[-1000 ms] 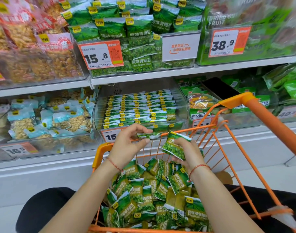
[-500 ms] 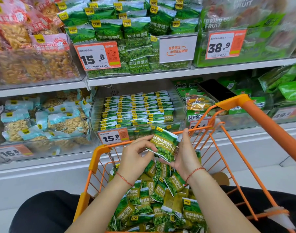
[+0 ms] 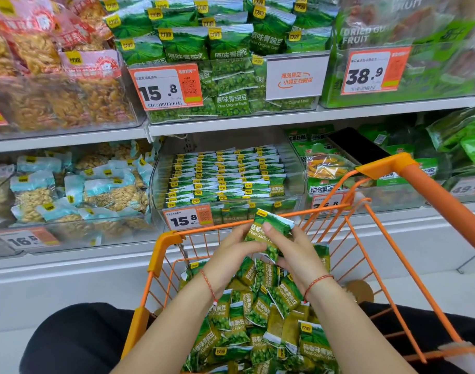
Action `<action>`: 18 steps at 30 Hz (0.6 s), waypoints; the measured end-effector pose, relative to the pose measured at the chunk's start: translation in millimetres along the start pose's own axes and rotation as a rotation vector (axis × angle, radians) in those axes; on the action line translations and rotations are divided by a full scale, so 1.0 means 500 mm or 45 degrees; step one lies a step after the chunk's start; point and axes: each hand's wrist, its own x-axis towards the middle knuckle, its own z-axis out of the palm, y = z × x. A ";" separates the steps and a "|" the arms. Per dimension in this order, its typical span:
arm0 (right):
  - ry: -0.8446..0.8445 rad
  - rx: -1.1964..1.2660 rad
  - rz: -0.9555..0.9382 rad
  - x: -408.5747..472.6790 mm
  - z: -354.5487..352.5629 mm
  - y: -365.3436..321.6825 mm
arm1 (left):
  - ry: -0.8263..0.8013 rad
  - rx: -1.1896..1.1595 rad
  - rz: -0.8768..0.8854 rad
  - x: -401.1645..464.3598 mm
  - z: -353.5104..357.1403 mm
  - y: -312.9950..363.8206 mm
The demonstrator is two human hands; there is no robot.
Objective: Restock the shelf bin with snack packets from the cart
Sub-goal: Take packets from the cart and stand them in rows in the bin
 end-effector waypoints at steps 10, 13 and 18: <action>0.062 0.311 0.093 -0.007 0.017 -0.032 | 0.072 0.068 -0.077 -0.001 0.024 -0.028; 0.038 0.286 0.073 -0.012 0.017 -0.032 | 0.053 0.027 -0.071 -0.005 0.023 -0.024; -0.103 0.080 -0.020 -0.007 0.008 -0.013 | 0.116 0.020 -0.027 -0.005 0.022 -0.021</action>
